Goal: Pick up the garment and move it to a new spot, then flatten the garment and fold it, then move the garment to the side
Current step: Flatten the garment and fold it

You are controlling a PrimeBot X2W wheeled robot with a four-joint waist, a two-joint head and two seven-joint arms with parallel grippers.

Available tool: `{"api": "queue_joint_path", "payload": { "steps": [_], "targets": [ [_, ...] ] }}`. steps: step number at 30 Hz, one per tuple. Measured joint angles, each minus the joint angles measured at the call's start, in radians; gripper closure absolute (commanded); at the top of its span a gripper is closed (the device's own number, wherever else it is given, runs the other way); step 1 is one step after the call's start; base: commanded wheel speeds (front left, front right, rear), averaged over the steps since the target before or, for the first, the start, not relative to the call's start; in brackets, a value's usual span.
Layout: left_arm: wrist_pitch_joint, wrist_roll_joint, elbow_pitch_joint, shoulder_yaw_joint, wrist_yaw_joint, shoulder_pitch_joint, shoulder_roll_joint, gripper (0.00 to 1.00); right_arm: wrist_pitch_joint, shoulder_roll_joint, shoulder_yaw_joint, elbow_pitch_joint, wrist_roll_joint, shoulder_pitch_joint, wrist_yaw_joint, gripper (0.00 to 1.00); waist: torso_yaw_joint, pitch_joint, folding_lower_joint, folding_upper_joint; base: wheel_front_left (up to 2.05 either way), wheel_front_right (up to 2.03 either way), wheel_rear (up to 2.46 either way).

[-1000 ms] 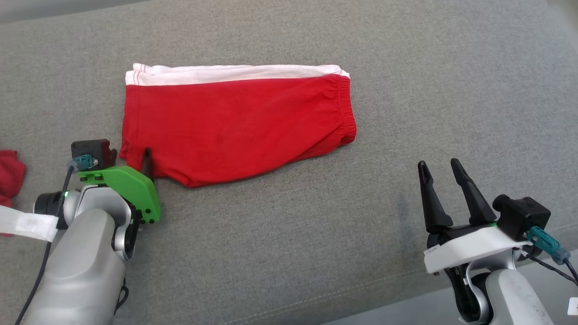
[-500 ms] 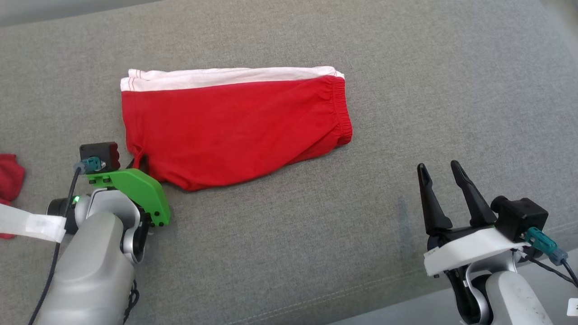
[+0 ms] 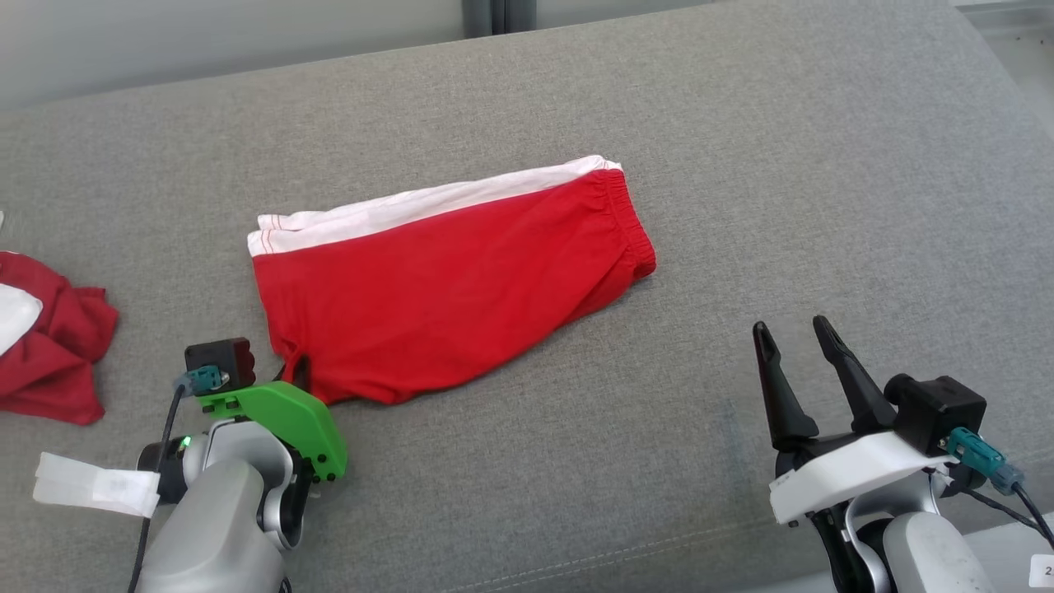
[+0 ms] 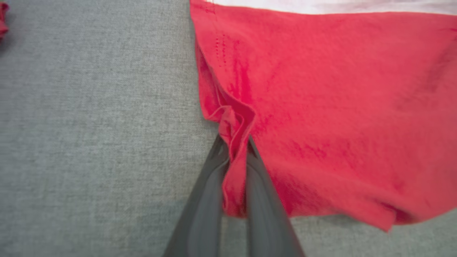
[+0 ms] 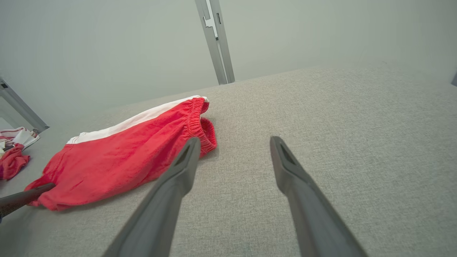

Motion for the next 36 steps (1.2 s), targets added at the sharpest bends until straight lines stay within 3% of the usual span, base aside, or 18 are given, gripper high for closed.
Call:
{"api": "queue_joint_path", "payload": {
  "steps": [1,2,12,20,29,36],
  "targets": [
    [-0.008,0.0,-0.003,-0.001,0.001,0.004,0.0,0.64,0.002,0.0,0.001,0.0,0.0,0.001,0.0,0.0,0.004,-0.004,0.0,0.0,0.0,0.0,0.0],
    [-0.023,0.0,-0.007,0.0,0.001,0.008,0.0,0.0,0.003,0.0,0.001,-0.001,0.0,0.001,0.0,0.0,0.008,-0.007,0.0,0.0,0.0,0.0,0.0],
    [-0.221,0.043,-0.123,0.024,0.022,0.051,0.017,0.0,0.007,0.0,-0.022,0.002,0.002,0.011,0.0,0.0,0.045,-0.041,0.0,0.0,0.0,0.0,0.0],
    [-0.23,0.15,-0.472,0.162,0.048,0.24,-0.025,0.0,0.006,0.0,-0.058,0.035,-0.018,0.025,0.0,0.0,0.092,-0.089,0.0,0.0,0.0,0.0,0.0],
    [-0.231,0.253,-0.681,0.266,-0.044,0.445,-0.092,0.0,-0.019,0.0,-0.072,0.103,-0.041,0.025,0.0,0.0,0.159,-0.159,0.0,0.0,0.0,0.0,0.0],
    [-0.231,0.313,-0.69,0.305,-0.082,0.532,-0.101,0.0,-0.04,0.0,-0.083,0.144,-0.066,0.025,0.0,0.0,0.204,-0.194,0.0,0.0,0.0,0.0,0.0]
  ]
}}
